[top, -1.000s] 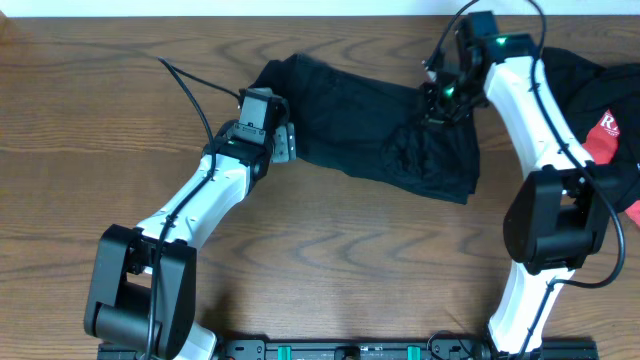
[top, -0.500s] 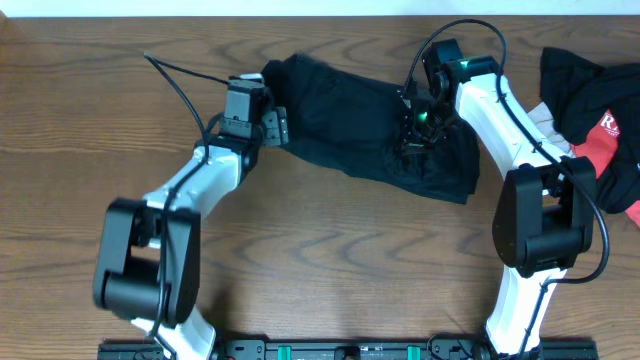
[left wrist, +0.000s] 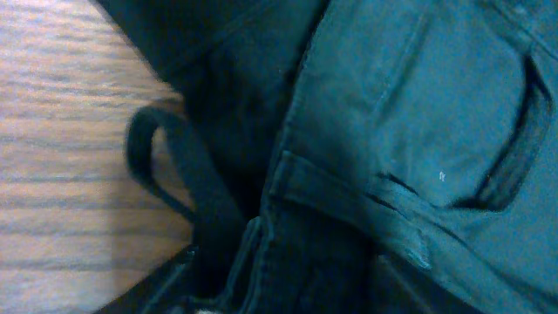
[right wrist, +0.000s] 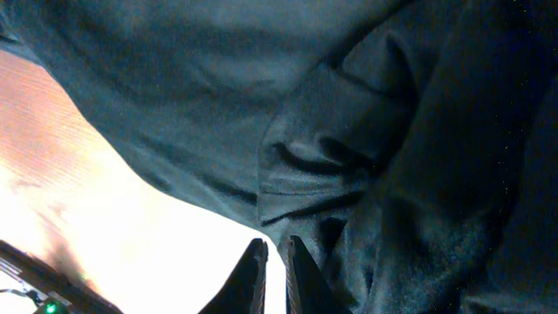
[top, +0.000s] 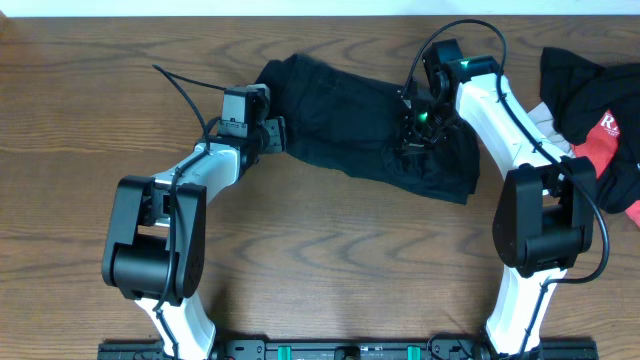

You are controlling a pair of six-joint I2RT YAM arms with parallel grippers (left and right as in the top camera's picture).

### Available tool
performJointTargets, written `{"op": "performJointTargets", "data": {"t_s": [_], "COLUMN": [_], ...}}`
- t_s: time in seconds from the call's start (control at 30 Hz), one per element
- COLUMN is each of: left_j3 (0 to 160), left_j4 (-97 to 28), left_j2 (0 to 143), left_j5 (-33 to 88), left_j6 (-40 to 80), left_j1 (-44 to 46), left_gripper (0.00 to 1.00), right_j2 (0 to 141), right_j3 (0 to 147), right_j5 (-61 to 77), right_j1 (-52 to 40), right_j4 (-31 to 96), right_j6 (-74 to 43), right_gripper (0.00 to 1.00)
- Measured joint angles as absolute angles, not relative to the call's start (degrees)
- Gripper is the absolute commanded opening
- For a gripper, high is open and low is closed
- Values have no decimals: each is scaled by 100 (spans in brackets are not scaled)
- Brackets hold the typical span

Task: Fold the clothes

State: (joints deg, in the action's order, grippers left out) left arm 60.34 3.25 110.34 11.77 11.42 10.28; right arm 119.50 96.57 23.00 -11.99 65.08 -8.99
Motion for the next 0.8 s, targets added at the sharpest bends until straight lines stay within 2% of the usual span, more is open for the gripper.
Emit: {"op": "performJointTargets", "data": {"t_s": [0.1, 0.23, 0.43, 0.8], "left_j3": [6034, 6034, 6045, 6034], "left_j4": [294, 167, -169, -1992], "left_j2": [11034, 11034, 10973, 9939], "left_j5": [1253, 1343, 1393, 1253], "left_j6": [1168, 1111, 1070, 1640], "left_j1": [1028, 1028, 1028, 1035], "left_gripper": [24, 6, 6, 6], "right_j2": [11950, 11950, 11950, 11950], "right_j3": [9657, 9657, 9657, 9657], "right_j5": [2292, 2290, 2287, 2263], "right_j1": [-1199, -1199, -1199, -1199], "right_j4": [6506, 6506, 6493, 6331], "right_j6": [-899, -899, -906, -1013], "right_gripper": [8, 8, 9, 10]}}
